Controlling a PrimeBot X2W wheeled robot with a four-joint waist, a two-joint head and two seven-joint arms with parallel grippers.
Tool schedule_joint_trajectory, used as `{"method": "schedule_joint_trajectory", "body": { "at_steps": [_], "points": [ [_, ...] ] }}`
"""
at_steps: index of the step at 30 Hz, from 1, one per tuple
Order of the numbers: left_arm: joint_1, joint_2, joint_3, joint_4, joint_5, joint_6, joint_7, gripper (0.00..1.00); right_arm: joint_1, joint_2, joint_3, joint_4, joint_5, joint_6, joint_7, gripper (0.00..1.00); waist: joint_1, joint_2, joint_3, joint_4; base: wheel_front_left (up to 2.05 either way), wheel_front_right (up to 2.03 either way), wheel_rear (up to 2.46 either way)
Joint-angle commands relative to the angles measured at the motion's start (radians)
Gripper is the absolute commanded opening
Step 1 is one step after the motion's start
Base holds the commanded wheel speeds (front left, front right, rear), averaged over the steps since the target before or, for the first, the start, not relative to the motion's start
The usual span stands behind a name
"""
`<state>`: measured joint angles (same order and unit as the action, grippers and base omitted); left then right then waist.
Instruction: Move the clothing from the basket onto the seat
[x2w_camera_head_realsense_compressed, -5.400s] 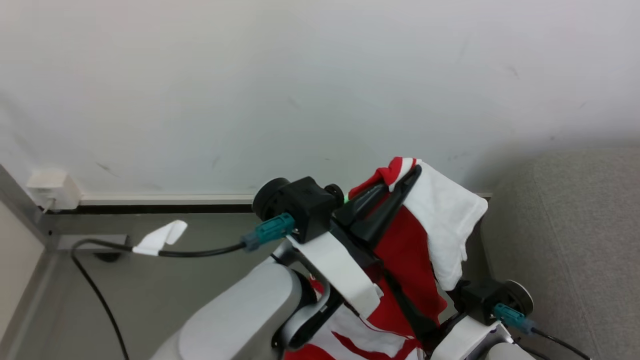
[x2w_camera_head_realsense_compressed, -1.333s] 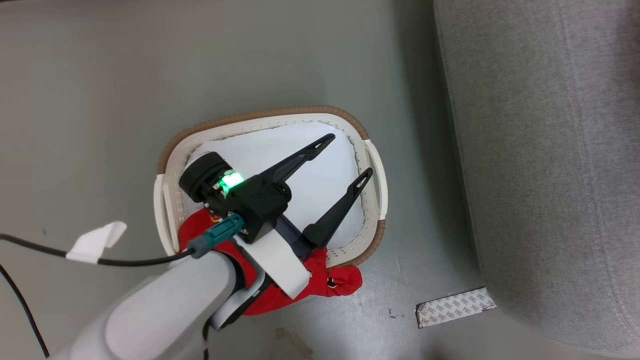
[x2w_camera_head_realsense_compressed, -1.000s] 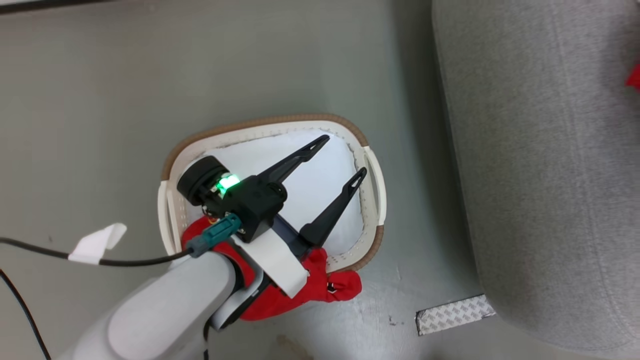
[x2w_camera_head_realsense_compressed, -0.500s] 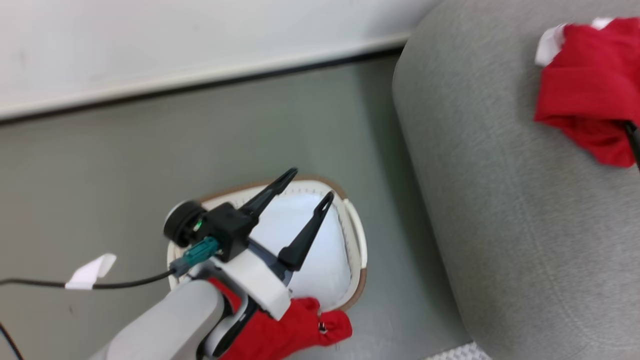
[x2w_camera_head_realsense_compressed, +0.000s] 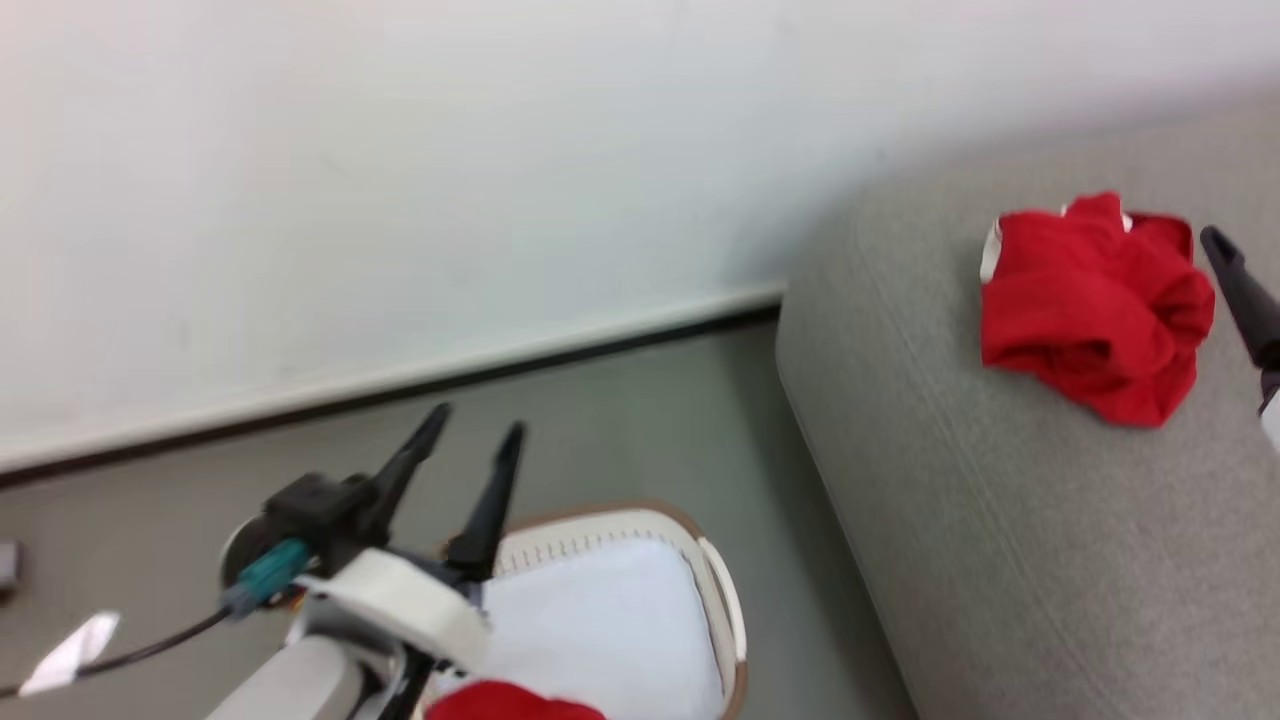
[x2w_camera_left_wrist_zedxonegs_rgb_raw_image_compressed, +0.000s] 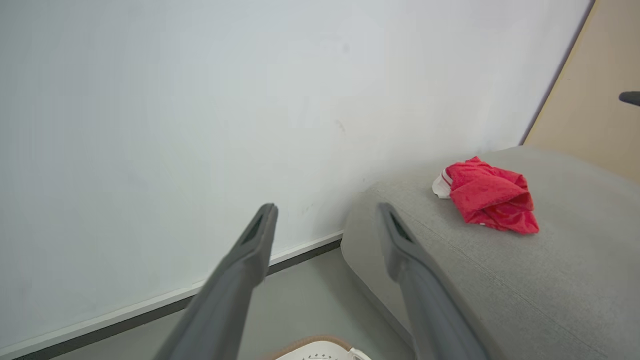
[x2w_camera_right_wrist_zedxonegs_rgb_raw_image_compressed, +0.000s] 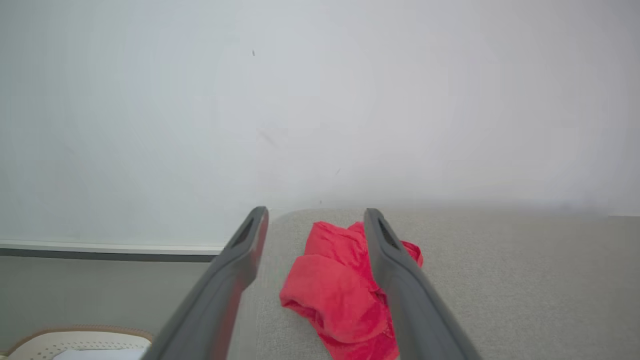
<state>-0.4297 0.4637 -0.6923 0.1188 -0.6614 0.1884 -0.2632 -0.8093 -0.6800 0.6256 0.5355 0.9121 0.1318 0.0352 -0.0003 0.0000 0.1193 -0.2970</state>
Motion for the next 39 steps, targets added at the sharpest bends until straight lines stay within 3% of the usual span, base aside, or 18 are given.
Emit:
{"method": "schedule_joint_trajectory", "body": {
  "at_steps": [1, 7, 14, 20, 25, 26, 33, 39],
  "points": [
    [0.052, 0.005, 0.039, -0.013, -0.016, 0.018, -0.001, 1.0, 0.049, -0.001, -0.011, -0.026, 0.015, -0.002, -0.03, 1.0, 0.0003, 0.0, -0.095, 0.042, 0.0, 0.0, 0.0],
    [0.19, 0.002, 0.183, -0.057, 0.019, 0.077, -0.001, 1.0, 0.197, 0.054, -0.088, -0.103, 0.024, -0.002, -0.165, 1.0, 0.0003, 0.0, -0.139, 0.094, 0.0, 0.0, 0.0],
    [0.343, -0.047, 0.328, -0.071, 0.069, 0.087, -0.001, 1.0, 0.396, 0.159, -0.217, -0.158, -0.074, -0.002, -0.28, 1.0, 0.0003, 0.0, -0.174, 0.138, 0.0, 0.0, 0.0],
    [0.443, -0.136, 0.447, -0.078, 0.169, 0.034, -0.001, 1.0, 0.58, 0.303, -0.381, -0.254, -0.203, -0.002, -0.3, 1.0, 0.0003, 0.0, -0.175, 0.165, 0.0, 0.0, 0.0],
    [0.507, -0.229, 0.555, -0.092, 0.276, -0.035, -0.001, 1.0, 0.711, 0.433, -0.506, -0.358, -0.335, -0.002, -0.3, 1.0, 0.0003, 0.0, -0.163, 0.18, 0.0, 0.0, 0.0],
    [0.507, -0.229, 0.555, -0.092, 0.276, -0.035, -0.001, 1.0, 0.711, 0.433, -0.506, -0.358, -0.335, -0.002, -0.3, 1.0, 0.0003, 0.0, -0.163, 0.18, 0.0, 0.0, 0.0],
    [0.555, -0.343, 0.671, -0.071, 0.394, -0.144, -0.001, 1.0, 0.812, 0.529, -0.535, -0.427, -0.512, -0.002, -0.299, 1.0, 0.0003, 0.0, -0.15, 0.188, 0.0, 0.0, 0.0],
    [0.548, -0.387, 0.722, -0.043, 0.451, -0.207, -0.001, 1.0, 0.806, 0.555, -0.53, -0.431, -0.538, -0.002, -0.299, 1.0, 0.0003, 0.0, -0.146, 0.176, 0.0, 0.0, 0.0]
  ]
}}
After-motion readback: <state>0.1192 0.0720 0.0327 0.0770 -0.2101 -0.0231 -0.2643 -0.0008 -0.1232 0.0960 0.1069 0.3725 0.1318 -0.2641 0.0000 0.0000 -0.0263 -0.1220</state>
